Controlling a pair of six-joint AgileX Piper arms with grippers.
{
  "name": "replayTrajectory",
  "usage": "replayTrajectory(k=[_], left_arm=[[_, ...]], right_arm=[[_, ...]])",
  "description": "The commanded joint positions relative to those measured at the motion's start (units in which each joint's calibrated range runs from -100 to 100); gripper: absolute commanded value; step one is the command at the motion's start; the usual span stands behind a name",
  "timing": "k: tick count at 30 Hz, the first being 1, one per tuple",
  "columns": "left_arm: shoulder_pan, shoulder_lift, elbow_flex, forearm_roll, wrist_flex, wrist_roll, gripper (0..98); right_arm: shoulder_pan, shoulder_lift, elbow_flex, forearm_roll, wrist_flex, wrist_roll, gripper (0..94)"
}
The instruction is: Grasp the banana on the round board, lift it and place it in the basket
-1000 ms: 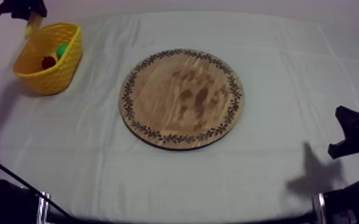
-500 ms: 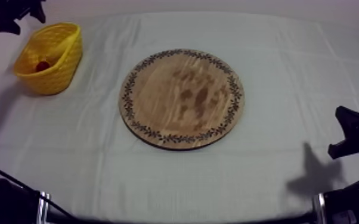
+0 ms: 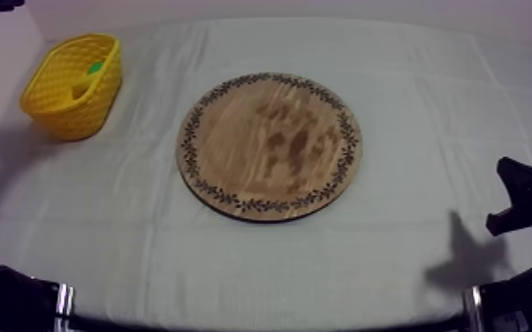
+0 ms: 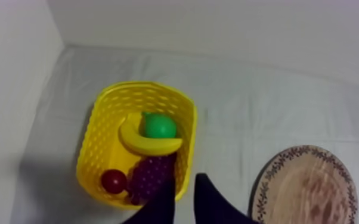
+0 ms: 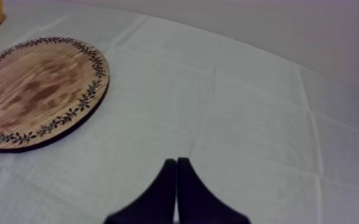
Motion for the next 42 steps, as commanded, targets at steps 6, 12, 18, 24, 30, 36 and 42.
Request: replayTrajectory(k=[6,12,18,24,30,36,42], left_arm=[[2.36,-21.20,18.50,0.51,-7.32,0.34,0.6],[2.51,-38.68,34.66,1.63,-15.07,2.52,0.1],[2.15,-51.13,50.48,2.45,-18.66,3.62,0.1],[1.01,-58.76,61.02,2.80,-21.25,3.48,0.0],[-0.86,-65.61,68.38,3.60,-23.80,3.21,0.0],[-2.78,-69.32,72.27,4.21,-26.30,1.80,0.0],[-4.69,-72.88,78.92,8.76,-29.61,-3.24,0.0]], right_arm=[[-0.02,0.00,-0.03,0.01,0.04,0.00,0.3],[-0.02,0.00,-0.03,0.01,0.04,0.00,0.3],[-0.02,0.00,-0.03,0.01,0.04,0.03,0.3],[-0.02,0.00,-0.03,0.01,0.04,0.05,0.3],[-0.02,0.00,-0.03,0.01,0.04,0.08,0.3],[-0.02,0.00,-0.03,0.01,0.04,0.08,0.3],[-0.02,0.00,-0.03,0.01,0.04,0.09,0.3]])
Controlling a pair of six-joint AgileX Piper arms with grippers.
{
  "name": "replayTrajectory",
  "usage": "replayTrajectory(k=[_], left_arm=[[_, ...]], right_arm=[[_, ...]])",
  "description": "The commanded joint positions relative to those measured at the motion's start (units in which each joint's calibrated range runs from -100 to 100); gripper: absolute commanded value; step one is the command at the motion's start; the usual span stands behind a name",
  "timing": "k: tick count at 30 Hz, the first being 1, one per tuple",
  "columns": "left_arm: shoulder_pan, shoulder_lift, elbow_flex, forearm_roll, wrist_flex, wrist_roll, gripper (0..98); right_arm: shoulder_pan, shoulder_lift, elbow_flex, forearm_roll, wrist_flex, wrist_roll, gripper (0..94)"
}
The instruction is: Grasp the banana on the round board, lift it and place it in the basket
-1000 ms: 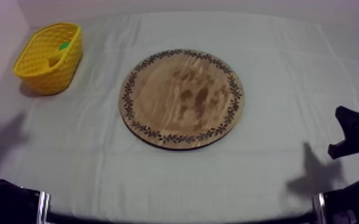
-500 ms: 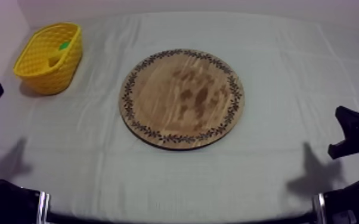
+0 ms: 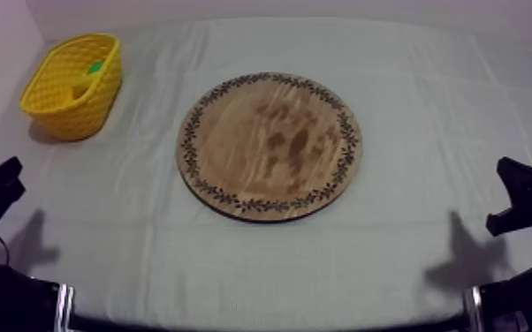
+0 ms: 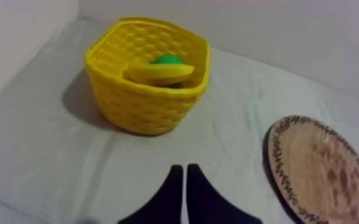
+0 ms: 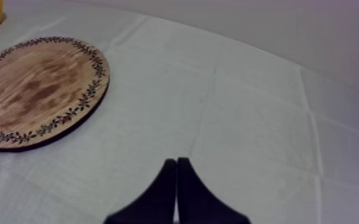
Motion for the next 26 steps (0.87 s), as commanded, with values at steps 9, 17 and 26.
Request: replayTrajectory(k=[9,17,26], left_arm=[[-1.54,-1.53,2.48,0.42,-0.98,-0.52,0.0],[-1.60,-1.59,2.53,-0.15,-1.00,2.00,0.0],[-1.60,-1.59,2.63,-0.30,-1.00,2.18,0.0]], right_arm=[[-0.02,0.00,-0.03,0.01,0.02,0.01,0.3],[-0.07,0.00,-0.03,0.01,0.02,0.04,0.3],[-0.09,0.00,-0.03,0.01,0.02,0.05,0.3]])
